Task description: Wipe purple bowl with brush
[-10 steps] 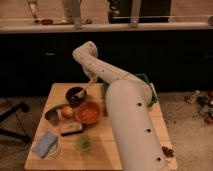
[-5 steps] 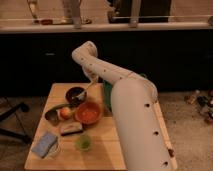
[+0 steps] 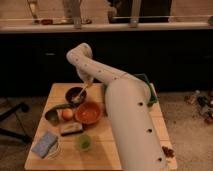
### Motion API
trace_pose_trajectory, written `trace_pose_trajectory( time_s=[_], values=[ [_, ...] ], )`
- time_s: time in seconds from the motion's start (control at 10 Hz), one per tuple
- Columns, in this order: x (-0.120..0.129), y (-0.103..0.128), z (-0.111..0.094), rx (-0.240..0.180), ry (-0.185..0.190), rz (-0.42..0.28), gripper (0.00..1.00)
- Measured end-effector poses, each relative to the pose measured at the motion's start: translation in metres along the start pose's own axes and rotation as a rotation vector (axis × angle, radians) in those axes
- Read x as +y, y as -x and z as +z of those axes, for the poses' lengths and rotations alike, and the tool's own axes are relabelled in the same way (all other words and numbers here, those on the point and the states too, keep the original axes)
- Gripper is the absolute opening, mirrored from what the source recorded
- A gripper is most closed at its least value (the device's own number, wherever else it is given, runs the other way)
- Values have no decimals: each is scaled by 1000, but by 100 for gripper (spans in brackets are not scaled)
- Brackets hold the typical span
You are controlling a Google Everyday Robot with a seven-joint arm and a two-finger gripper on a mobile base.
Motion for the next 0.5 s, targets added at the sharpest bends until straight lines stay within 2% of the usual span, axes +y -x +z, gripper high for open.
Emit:
trace_pose_trajectory(
  time_s=[0.2, 0.5],
  values=[
    [-9, 3, 8, -9, 8, -16, 0],
    [-24, -16, 18, 5, 25, 4, 0]
  ],
)
